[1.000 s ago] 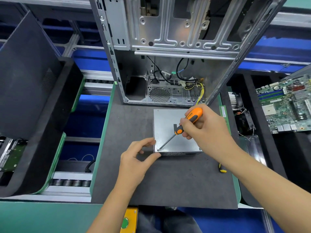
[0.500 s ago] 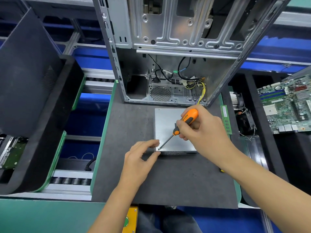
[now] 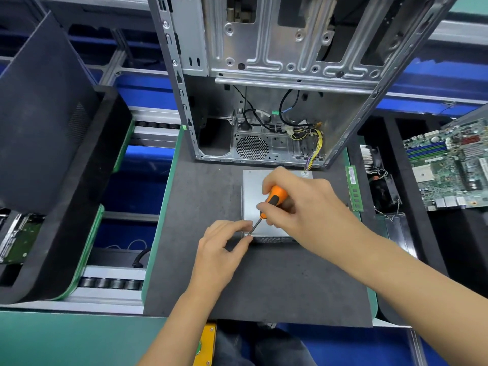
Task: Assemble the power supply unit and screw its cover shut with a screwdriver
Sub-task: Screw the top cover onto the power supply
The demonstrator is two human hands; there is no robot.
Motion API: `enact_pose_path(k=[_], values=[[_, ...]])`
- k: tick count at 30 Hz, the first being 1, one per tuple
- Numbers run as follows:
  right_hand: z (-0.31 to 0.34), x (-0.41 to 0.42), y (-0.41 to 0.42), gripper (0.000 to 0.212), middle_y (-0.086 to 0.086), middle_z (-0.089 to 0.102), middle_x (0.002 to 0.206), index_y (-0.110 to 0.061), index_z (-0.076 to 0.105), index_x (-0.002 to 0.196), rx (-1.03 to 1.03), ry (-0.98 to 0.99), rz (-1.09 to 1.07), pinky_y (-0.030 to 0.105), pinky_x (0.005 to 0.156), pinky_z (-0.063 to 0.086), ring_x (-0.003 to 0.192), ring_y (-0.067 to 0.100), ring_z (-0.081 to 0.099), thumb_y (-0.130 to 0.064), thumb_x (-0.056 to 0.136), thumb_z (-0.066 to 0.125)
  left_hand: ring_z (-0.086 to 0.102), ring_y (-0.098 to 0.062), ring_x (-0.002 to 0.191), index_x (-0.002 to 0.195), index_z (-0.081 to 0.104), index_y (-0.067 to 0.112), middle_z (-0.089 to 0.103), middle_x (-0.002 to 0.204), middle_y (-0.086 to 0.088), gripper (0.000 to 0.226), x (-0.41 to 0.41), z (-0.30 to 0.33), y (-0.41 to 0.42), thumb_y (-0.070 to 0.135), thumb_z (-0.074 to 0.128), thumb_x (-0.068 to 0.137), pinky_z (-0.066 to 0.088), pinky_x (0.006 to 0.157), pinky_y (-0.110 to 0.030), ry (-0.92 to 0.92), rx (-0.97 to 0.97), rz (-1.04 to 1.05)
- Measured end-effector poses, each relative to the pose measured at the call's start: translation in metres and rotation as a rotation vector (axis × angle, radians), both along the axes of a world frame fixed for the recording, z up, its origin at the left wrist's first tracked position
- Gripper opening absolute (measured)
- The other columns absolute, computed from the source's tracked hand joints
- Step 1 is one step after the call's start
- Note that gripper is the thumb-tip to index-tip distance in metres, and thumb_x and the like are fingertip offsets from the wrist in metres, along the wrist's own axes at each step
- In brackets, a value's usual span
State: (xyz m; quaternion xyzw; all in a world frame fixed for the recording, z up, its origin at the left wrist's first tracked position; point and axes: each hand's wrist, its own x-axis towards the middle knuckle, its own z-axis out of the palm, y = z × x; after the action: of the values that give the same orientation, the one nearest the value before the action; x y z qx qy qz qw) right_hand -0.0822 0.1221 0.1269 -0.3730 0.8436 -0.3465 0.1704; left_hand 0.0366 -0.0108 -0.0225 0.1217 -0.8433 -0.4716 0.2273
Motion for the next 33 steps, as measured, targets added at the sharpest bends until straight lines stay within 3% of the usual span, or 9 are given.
enact_pose_path(k=[6,9,11,15,20,24,27,30,33], values=[[0.024,0.002,-0.018,0.041,-0.001,0.057,0.088,-0.02,0.042,0.092,0.3,0.279,0.171,0.037,0.069,0.047,0.077,0.024,0.052,-0.059,0.09,0.053,0.063,-0.004,0.088,0.093,0.075,0.022,0.063,0.091,0.027,0.02,-0.004,0.006,0.002,0.009,0.082,0.08,0.054,0.075,-0.035,0.011,-0.029,0.034],[0.038,0.002,-0.024,0.014,-0.005,0.043,0.099,-0.019,0.051,0.1,0.25,0.317,0.321,0.022,0.064,0.028,0.073,0.008,0.04,-0.032,0.095,0.055,0.057,0.004,0.086,0.088,0.068,0.031,0.059,0.086,0.035,0.021,-0.004,0.009,0.001,0.015,0.079,0.082,0.05,0.076,-0.029,-0.016,-0.051,0.018],[0.04,-0.004,-0.028,0.008,-0.003,0.041,0.095,-0.018,0.053,0.101,0.358,0.428,0.383,0.023,0.065,0.023,0.079,0.016,0.048,-0.025,0.098,0.05,0.058,0.001,0.087,0.089,0.074,0.023,0.058,0.086,0.034,0.019,-0.004,0.007,0.0,0.009,0.082,0.08,0.054,0.077,-0.039,-0.023,-0.071,0.03],[0.042,-0.004,-0.035,0.037,0.003,0.056,0.093,-0.021,0.046,0.097,0.56,0.672,0.385,0.035,0.064,0.036,0.09,0.032,0.062,-0.055,0.102,0.032,0.058,-0.007,0.086,0.096,0.077,0.017,0.066,0.089,0.019,0.021,-0.003,0.009,0.002,0.004,0.082,0.08,0.054,0.076,-0.045,-0.031,-0.081,0.045],[0.042,0.002,-0.032,0.019,0.001,0.037,0.108,-0.017,0.046,0.11,0.529,0.506,0.428,0.032,0.065,0.034,0.078,0.022,0.043,-0.031,0.098,0.052,0.057,-0.01,0.086,0.092,0.075,0.016,0.064,0.086,0.018,0.017,-0.006,0.011,0.0,0.009,0.084,0.079,0.054,0.075,-0.044,-0.026,-0.115,0.007],[0.043,-0.001,-0.041,0.03,0.002,0.041,0.086,-0.017,0.053,0.115,0.682,0.639,0.409,0.032,0.063,0.034,0.08,0.031,0.054,-0.043,0.104,0.043,0.063,-0.014,0.088,0.094,0.076,0.015,0.067,0.09,0.018,0.022,-0.006,0.016,0.001,0.009,0.086,0.076,0.054,0.079,-0.048,-0.029,-0.079,0.015],[0.047,-0.001,-0.039,0.025,0.004,0.041,0.094,-0.016,0.05,0.117,0.666,0.485,0.385,0.035,0.063,0.038,0.079,0.028,0.049,-0.035,0.102,0.044,0.062,-0.002,0.094,0.104,0.068,0.036,0.067,0.094,0.021,0.041,-0.006,0.03,0.004,0.026,0.089,0.07,0.051,0.086,-0.029,0.001,0.11,0.077],[0.047,-0.001,-0.04,0.017,0.005,0.038,0.106,-0.016,0.041,0.106,0.719,0.489,0.486,0.034,0.07,0.04,0.086,0.026,0.052,-0.028,0.099,0.05,0.063,-0.007,0.092,0.108,0.06,0.055,0.068,0.098,0.02,0.052,-0.018,0.057,0.004,0.039,0.082,0.064,0.046,0.083,-0.016,0.108,0.273,0.081],[0.048,-0.001,-0.045,0.025,-0.001,0.035,0.077,-0.017,0.038,0.1,0.731,0.579,0.372,0.032,0.055,0.031,0.063,0.022,0.042,-0.041,0.103,0.042,0.061,-0.004,0.081,0.097,0.064,0.055,0.069,0.087,0.02,0.043,-0.028,0.074,0.004,0.038,0.081,0.061,0.048,0.076,-0.018,0.11,0.351,0.04]])
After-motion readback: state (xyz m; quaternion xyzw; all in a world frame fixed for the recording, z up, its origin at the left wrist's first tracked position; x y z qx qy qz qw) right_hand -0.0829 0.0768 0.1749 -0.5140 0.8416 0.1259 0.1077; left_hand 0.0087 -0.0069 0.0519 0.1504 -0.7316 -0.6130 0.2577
